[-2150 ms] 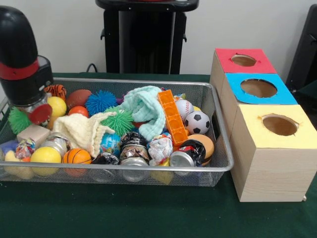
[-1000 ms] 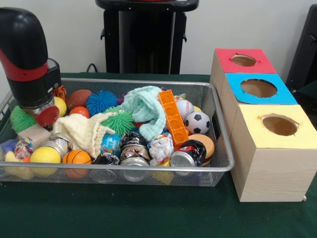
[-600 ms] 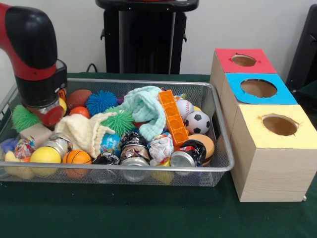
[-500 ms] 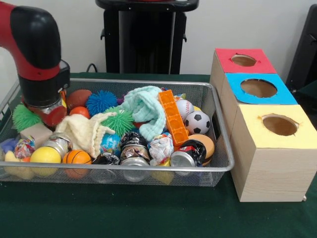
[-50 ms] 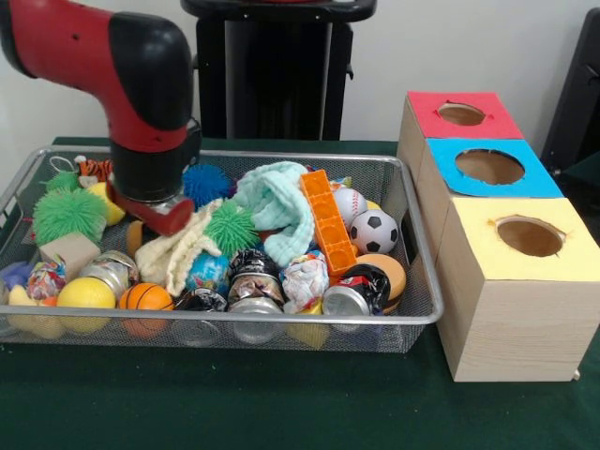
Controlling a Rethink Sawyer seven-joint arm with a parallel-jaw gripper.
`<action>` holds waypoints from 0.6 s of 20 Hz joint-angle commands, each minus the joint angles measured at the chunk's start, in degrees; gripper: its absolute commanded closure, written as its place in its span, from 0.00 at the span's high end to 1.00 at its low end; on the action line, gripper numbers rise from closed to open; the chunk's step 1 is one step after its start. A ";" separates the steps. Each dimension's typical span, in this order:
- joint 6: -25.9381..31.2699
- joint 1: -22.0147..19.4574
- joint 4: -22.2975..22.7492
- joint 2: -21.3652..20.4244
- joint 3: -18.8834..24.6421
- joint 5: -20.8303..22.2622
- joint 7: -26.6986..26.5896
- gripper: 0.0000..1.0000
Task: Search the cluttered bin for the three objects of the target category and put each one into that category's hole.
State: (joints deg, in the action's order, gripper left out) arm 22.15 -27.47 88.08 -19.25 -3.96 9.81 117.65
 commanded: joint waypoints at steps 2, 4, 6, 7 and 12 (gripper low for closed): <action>0.69 -1.63 12.71 -0.67 5.38 -5.60 9.68 0.00; 2.14 -1.90 13.59 -2.39 5.31 -6.27 8.61 0.00; 3.10 -2.12 14.04 -3.39 5.20 -6.66 7.69 0.00; 3.23 -2.45 14.14 -3.49 5.33 -6.78 7.16 0.00; 5.54 -3.86 14.93 -5.53 6.79 -8.31 5.33 0.00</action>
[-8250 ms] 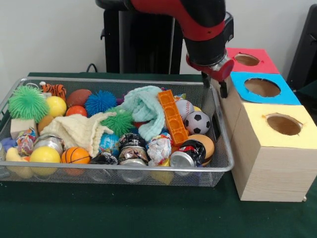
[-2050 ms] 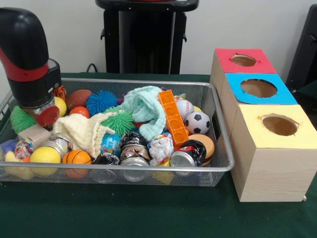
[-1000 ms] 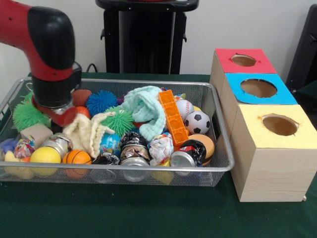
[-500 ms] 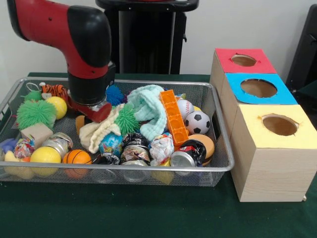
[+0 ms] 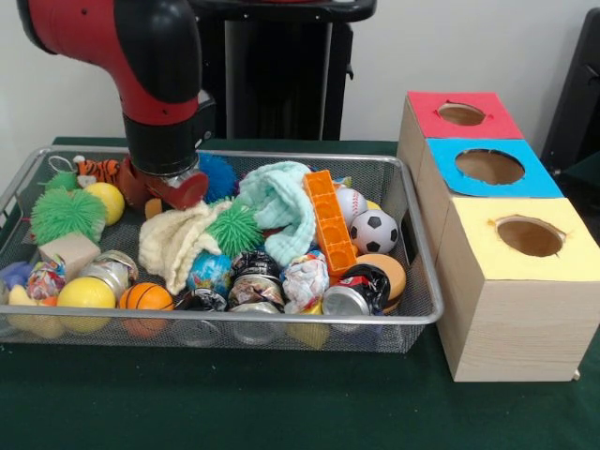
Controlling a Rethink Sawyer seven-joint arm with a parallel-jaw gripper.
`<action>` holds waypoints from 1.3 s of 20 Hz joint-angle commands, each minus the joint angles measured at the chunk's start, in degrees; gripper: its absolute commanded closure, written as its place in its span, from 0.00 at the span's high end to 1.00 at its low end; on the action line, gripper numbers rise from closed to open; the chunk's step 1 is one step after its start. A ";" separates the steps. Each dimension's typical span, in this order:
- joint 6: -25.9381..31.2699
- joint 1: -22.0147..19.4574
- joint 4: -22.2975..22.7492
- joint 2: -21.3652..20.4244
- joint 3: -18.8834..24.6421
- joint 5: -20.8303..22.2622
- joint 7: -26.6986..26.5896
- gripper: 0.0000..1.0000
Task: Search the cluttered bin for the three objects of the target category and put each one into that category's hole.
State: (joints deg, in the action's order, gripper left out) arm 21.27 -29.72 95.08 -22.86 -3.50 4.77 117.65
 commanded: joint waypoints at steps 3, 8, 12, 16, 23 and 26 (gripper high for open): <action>9.43 -0.90 8.49 -4.76 7.27 -5.46 6.23 0.00; 10.59 0.80 7.37 -4.81 8.49 -8.61 7.81 0.00; 9.32 2.47 5.36 -2.41 8.53 -10.44 8.61 0.00; 8.51 3.38 4.36 -1.09 8.79 -12.14 8.68 0.00; 7.76 6.51 0.71 2.00 7.23 -14.58 9.76 0.00; 8.62 7.03 -0.01 1.84 5.93 -14.32 9.11 0.00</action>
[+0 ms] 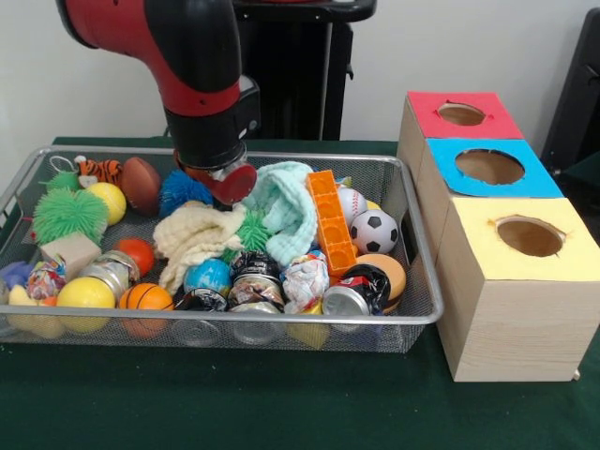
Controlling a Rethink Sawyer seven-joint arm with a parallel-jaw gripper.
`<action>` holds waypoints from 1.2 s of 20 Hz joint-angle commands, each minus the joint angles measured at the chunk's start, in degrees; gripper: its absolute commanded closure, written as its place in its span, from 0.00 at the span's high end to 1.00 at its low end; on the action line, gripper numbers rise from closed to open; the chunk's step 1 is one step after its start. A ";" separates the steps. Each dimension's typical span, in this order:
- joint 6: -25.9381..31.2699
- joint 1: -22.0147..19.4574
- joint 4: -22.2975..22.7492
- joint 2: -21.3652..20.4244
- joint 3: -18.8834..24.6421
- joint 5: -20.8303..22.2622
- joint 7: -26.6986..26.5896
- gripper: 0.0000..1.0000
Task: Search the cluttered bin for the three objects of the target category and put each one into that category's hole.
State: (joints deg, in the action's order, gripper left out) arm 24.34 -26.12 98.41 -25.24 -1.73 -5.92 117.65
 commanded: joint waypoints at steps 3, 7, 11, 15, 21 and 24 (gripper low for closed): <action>6.26 4.25 -3.61 3.79 2.75 -3.42 8.96 0.00; 8.73 5.50 -4.47 3.04 1.39 -3.92 9.63 0.00; 10.45 5.83 -5.73 3.02 0.33 -4.35 9.28 0.00; 12.31 4.51 -5.44 1.38 0.17 -4.50 7.90 0.00; 14.48 2.28 -5.81 -1.56 -0.59 -3.40 5.25 0.00; 15.48 1.43 -5.50 -3.32 -1.44 -2.00 3.59 0.00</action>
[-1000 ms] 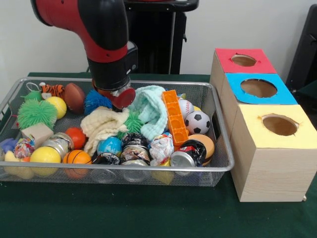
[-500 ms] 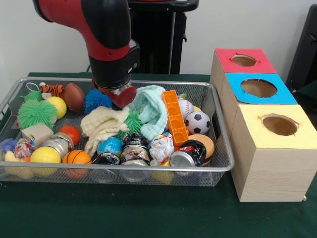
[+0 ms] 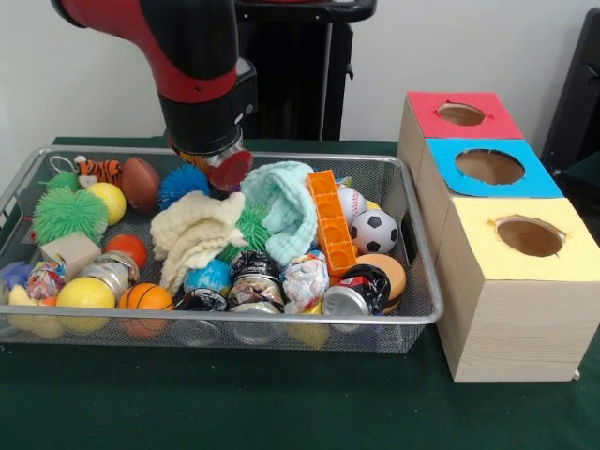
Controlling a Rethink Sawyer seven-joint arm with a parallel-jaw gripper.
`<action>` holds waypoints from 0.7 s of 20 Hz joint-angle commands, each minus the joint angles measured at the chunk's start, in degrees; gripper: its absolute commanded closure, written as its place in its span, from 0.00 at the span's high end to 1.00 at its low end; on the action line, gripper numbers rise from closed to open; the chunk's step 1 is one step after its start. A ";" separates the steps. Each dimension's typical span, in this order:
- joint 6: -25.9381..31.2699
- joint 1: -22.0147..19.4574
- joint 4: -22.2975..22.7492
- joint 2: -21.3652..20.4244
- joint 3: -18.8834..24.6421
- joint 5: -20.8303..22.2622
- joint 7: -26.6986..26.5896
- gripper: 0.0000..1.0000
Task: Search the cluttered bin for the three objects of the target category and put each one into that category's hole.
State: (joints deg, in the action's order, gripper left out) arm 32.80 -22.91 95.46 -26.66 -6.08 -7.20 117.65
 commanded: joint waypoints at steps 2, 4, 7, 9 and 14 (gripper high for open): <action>8.77 -2.79 -2.09 -3.81 2.86 -0.35 2.40 0.00; 11.14 -3.12 -1.39 -6.48 2.31 0.12 1.74 0.00; 14.16 -2.86 -0.57 -9.94 1.73 0.14 2.24 0.00; 15.25 -2.66 -0.26 -11.29 1.84 -0.16 2.89 0.00; 18.09 -3.19 -1.38 -12.75 2.28 -0.30 3.14 0.00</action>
State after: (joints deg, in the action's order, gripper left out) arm 43.52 -25.36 95.42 -36.14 -6.13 -7.10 117.65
